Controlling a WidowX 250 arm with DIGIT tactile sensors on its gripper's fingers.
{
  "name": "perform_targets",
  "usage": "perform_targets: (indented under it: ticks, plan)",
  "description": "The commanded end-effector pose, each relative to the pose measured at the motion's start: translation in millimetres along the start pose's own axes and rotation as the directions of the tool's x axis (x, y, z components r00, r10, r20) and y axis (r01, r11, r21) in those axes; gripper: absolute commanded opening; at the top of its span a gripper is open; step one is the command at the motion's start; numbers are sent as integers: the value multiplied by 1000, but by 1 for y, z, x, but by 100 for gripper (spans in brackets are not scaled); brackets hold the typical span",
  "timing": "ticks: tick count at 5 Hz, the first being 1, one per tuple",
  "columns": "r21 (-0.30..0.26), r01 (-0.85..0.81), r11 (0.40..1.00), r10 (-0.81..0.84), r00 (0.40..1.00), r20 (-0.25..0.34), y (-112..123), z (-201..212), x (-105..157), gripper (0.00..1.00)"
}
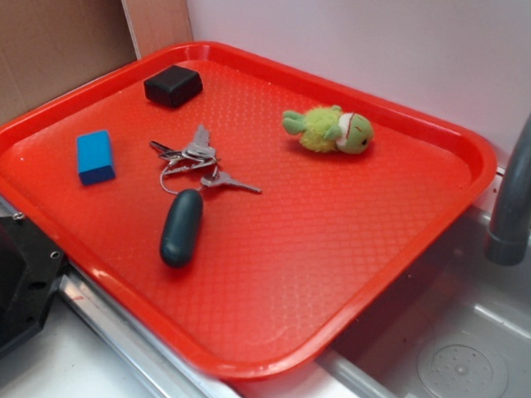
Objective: Grab the plastic pickle.
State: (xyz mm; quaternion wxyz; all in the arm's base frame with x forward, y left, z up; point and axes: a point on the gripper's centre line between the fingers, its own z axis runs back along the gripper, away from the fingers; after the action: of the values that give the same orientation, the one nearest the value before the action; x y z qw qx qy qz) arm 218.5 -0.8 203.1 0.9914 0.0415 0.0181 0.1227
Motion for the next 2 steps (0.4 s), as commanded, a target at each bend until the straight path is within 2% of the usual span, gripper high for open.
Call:
perform_targets:
  ticks: [1,2]
  plan:
    - [-57,7,998,-8,1000,-7,-61,-3,-41,100]
    - [-83,63,995,-64,998,-16,-84,-10,-67,100]
